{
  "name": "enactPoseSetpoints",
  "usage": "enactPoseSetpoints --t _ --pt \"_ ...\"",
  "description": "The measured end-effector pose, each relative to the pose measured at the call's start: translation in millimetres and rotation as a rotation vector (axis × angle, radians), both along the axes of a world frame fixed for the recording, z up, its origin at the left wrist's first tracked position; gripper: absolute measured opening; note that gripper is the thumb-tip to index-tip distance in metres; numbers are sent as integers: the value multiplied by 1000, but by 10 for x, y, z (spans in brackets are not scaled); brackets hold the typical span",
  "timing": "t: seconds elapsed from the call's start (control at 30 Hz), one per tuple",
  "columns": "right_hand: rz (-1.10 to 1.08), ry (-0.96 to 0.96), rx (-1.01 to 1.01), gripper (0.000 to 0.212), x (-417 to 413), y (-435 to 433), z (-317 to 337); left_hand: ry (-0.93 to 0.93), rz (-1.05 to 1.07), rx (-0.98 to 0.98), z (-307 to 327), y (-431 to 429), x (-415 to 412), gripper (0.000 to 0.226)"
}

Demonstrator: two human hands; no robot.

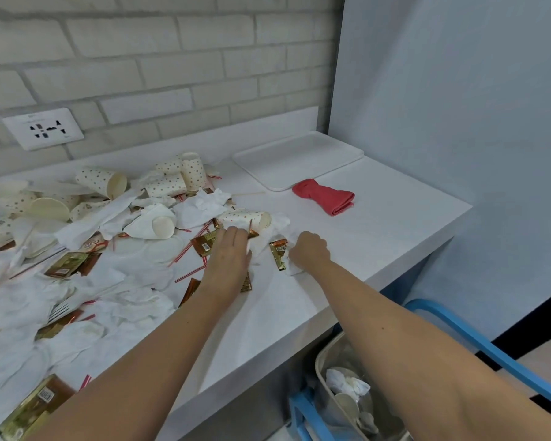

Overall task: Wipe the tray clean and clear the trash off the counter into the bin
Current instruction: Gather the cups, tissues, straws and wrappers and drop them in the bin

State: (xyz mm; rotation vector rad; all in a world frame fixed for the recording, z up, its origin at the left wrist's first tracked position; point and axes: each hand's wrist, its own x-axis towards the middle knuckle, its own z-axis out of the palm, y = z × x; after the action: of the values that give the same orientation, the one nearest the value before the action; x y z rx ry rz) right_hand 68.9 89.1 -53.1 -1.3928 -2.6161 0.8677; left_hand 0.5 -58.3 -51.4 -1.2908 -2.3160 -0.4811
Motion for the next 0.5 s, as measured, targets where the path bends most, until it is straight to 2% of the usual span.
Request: enactPoseSetpoints --t 0.07,0.13,0.23,0.3,0.37,0.43,0.5 --pt "-22 88 -57 35 39 9 8 0 -16 125 29 -13 -51 28" --pt "-53 221 -177 34 127 65 67 -43 -35 239 109 -24 -54 14" --pt "-72 397 -351 31 281 201 235 -168 -48 389 257 -22 -24 27" --pt "-62 490 -418 41 419 301 398 -216 -78 508 394 12 64 31" --pt "-45 545 -414 47 592 398 557 -263 -111 579 515 101 202 33" --pt "-59 565 -353 37 810 471 680 -316 -151 598 587 226 397 35" --pt "-60 556 -294 42 1039 522 744 -364 -204 581 603 363 638 33"
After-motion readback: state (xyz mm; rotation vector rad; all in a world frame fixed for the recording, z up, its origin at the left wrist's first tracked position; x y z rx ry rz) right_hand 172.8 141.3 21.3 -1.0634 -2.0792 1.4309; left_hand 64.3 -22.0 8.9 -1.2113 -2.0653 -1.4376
